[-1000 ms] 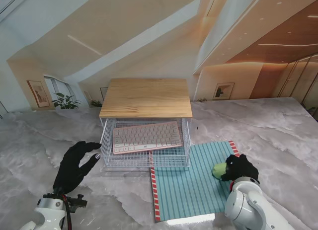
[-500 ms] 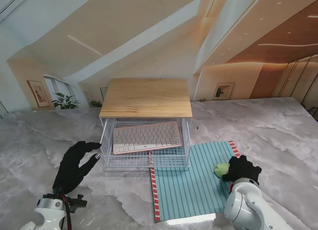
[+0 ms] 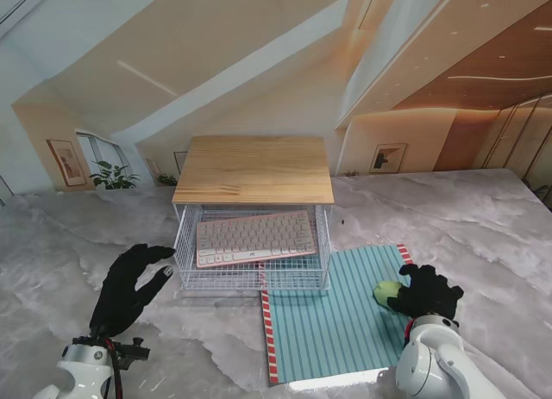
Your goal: Unroll the mouse pad and set up the keyboard and mouse from the tabletop organizer
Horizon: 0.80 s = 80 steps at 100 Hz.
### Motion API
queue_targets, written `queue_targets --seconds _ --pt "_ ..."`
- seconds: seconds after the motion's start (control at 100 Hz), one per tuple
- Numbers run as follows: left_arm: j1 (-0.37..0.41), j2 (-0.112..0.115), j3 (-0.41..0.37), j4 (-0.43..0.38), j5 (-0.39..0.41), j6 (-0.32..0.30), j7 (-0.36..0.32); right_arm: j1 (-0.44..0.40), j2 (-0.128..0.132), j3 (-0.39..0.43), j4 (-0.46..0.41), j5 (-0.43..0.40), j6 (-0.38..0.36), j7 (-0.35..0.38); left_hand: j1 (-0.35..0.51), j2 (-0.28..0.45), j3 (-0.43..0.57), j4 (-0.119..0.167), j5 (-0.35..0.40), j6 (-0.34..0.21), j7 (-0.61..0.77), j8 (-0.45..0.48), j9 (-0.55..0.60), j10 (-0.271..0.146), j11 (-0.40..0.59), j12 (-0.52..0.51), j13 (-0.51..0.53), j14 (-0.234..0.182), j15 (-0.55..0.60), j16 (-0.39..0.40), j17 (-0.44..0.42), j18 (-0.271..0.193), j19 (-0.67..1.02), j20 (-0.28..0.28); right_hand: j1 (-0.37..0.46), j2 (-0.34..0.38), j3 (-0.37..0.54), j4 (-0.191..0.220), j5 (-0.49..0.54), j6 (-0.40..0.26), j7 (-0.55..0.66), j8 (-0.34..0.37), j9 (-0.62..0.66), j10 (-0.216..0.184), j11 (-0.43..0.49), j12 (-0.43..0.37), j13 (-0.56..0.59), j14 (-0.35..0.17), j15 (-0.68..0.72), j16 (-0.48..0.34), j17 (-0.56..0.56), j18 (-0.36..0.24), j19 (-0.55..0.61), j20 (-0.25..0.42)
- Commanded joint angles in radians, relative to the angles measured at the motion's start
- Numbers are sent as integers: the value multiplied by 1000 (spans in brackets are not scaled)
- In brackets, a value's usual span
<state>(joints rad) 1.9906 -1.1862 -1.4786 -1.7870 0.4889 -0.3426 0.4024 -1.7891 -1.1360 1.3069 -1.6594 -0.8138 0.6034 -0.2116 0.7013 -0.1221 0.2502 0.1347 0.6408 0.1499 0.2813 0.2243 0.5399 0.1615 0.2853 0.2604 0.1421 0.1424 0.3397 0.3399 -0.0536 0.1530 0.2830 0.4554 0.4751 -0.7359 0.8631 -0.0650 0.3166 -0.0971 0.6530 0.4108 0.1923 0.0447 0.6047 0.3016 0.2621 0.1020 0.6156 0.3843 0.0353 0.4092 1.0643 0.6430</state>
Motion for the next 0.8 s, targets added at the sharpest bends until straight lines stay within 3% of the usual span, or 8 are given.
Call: queue_targets --seconds 0.0,0.22,0.41,0.51,0.58,0.79 --pt "6 -2 -1 -14 2 -9 -13 -18 -6 1 -29 -4 -17 0 4 2 -9 21 -7 -7 -13 -12 -13 -8 -3 -5 -34 -28 -6 -2 -9 -27 -17 14 -33 28 -17 14 -37 -8 -25 -9 -14 -16 -15 -15 -50 -11 -16 -9 -17 24 -17 -4" --pt "5 0 -6 -33 9 -15 -22 -58 -18 30 -94 -7 -100 -83 5 -7 -5 25 -10 -7 -13 -12 -14 -6 -4 -5 -34 -27 -5 -2 -8 -27 -15 13 -49 58 -45 30 -33 28 -40 -19 -11 -20 9 -1 -35 -23 -17 -10 -18 8 -25 -1" --pt "1 4 -4 -49 13 -4 -38 -68 -20 41 -144 -35 -209 -143 11 -49 7 38 -16 -5 -14 -11 -18 -7 -4 -5 -34 -26 -4 -2 -7 -23 -10 13 -56 61 9 33 -6 107 -57 -39 -16 -8 67 23 -24 -67 -23 -10 -51 -152 -81 -38" --pt "2 8 -3 -63 23 15 -51 -62 -20 34 -166 -51 -267 -173 -2 -85 40 69 -23 1 -13 -8 -23 -7 -3 -3 -35 -24 -4 -2 -7 -22 -1 9 -59 58 31 30 16 145 -72 -60 -18 -7 101 34 -15 -79 -30 -12 -53 -224 -93 -75" --pt "2 11 -3 -73 31 29 -61 -51 -20 22 -180 -63 -303 -191 2 -102 44 71 -29 5 -15 -8 -27 -10 -3 -3 -36 -25 -8 -3 -7 -22 -1 7 -65 58 43 29 27 164 -81 -78 -19 -9 139 47 -1 -85 -41 -17 -49 -247 -92 -115" --pt "-1 15 2 -91 43 61 -77 20 -20 -45 -205 -54 -389 -198 4 -116 53 75 -35 11 -14 -6 -31 -7 -1 -1 -37 -26 -16 -6 -8 -23 -2 1 -72 62 61 28 65 183 -106 -117 22 -10 114 35 36 -89 -70 -29 -33 -291 -79 -192"
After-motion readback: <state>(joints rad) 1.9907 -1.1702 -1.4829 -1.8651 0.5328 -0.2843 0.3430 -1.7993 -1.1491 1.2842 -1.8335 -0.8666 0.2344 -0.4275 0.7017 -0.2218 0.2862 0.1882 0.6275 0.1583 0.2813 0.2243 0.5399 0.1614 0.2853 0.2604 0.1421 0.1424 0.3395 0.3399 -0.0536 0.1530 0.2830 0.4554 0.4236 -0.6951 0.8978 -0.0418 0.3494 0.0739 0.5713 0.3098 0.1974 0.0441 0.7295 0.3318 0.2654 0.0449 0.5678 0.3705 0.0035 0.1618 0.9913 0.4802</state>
